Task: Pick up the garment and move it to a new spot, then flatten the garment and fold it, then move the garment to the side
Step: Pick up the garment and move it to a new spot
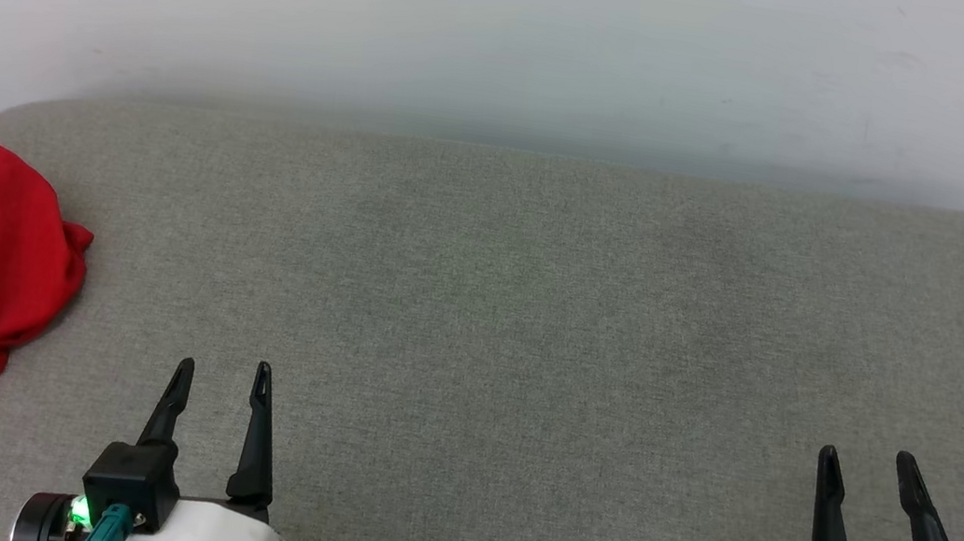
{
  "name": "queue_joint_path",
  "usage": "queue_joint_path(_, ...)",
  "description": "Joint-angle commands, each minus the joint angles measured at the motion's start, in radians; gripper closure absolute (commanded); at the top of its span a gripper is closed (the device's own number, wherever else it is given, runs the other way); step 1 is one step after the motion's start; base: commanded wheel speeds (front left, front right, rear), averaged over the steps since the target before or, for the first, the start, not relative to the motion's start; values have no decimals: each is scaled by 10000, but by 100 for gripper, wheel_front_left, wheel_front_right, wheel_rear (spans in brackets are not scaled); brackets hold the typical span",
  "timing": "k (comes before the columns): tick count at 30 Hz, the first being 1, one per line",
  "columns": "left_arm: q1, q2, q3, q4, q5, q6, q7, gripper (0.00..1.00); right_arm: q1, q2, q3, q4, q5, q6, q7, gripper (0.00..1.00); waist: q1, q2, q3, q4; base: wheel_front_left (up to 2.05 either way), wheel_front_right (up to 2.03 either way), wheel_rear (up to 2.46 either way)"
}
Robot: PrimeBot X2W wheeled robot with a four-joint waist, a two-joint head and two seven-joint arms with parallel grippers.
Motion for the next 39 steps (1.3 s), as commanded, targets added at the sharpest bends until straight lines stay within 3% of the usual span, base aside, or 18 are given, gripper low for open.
queue_joint_path(1,61,-9,-16,-6,33,30,-28,0,70,13,16,23,55,-3,-25,0,0,0,6,-2,0,0,0)
queue_joint_path(16,-71,-10,88,-43,96,82,-28,0,76,11,117,-47,-65,-3,-25,0,0,0,57,529,0,0,0)
queue_joint_path(29,-34,-10,138,-58,64,242,-28,0,86,13,151,-95,-218,-3,-25,0,0,0,137,1875,0,0,0)
queue_joint_path(39,-89,-9,238,-21,146,326,-28,0,152,13,222,-116,-280,-3,-25,0,0,0,159,3277,0,0,0)
